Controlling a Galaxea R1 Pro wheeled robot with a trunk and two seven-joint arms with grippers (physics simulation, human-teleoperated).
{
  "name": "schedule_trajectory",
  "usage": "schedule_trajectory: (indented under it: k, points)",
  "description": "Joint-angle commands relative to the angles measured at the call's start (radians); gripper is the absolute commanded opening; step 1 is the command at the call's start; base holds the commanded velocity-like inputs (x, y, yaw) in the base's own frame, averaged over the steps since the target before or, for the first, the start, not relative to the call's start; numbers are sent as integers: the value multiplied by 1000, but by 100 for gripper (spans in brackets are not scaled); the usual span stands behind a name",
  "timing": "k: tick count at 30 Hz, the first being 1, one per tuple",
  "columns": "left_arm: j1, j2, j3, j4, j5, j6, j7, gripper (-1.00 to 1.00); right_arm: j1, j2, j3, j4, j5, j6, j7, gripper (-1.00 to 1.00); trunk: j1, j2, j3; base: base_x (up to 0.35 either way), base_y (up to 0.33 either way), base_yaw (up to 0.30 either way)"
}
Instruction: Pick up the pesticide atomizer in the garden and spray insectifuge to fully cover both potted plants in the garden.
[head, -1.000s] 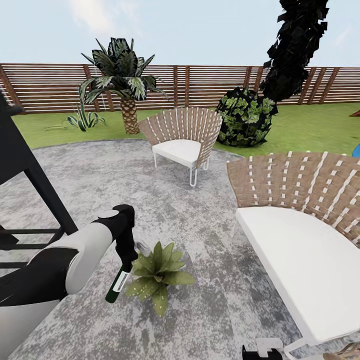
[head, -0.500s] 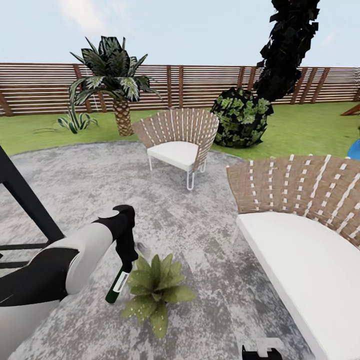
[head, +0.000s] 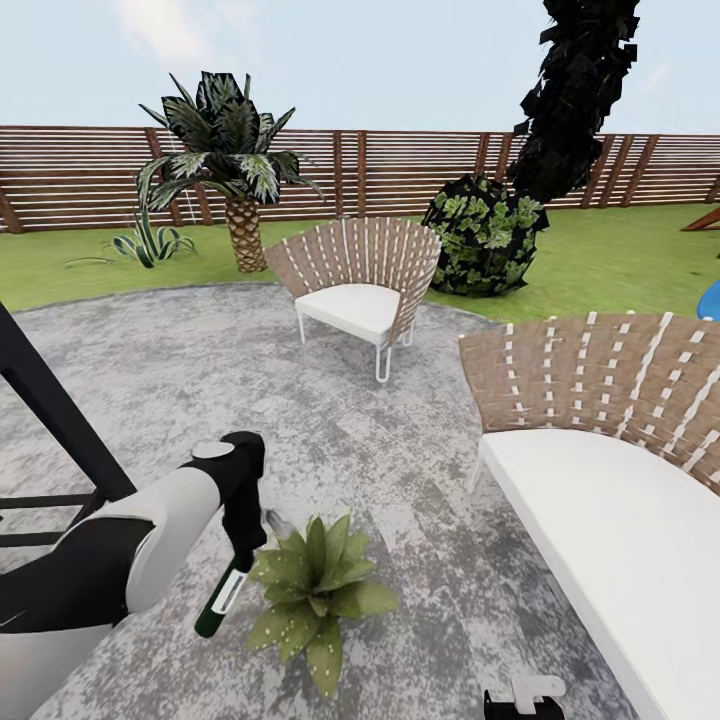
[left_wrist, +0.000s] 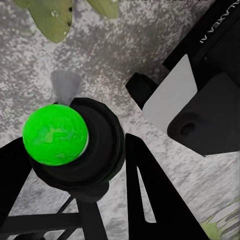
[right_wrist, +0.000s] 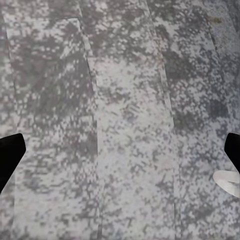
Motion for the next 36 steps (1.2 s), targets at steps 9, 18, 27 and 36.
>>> schedule_trajectory:
  k: [9, 18, 27, 36]
  points:
    - [-17, -20, 0, -97, 0, 15, -8, -100, -1, -1, 1, 1, 9, -1, -7, 100, 0, 0, -1, 0, 0, 0]
    - [-8, -14, -3, -96, -2, 13, -8, -100, -1, -3, 1, 2, 10, -1, -7, 100, 0, 0, -1, 189, 164, 0]
    - [83, -9, -5, -106, -4, 11, -8, -100, -1, -2, 1, 1, 9, -1, -7, 100, 0, 0, -1, 66, 36, -23]
    - [105, 13, -3, -185, -5, 10, -8, -100, -1, -2, 1, 2, 9, -1, -7, 100, 0, 0, -1, 1, 0, -120]
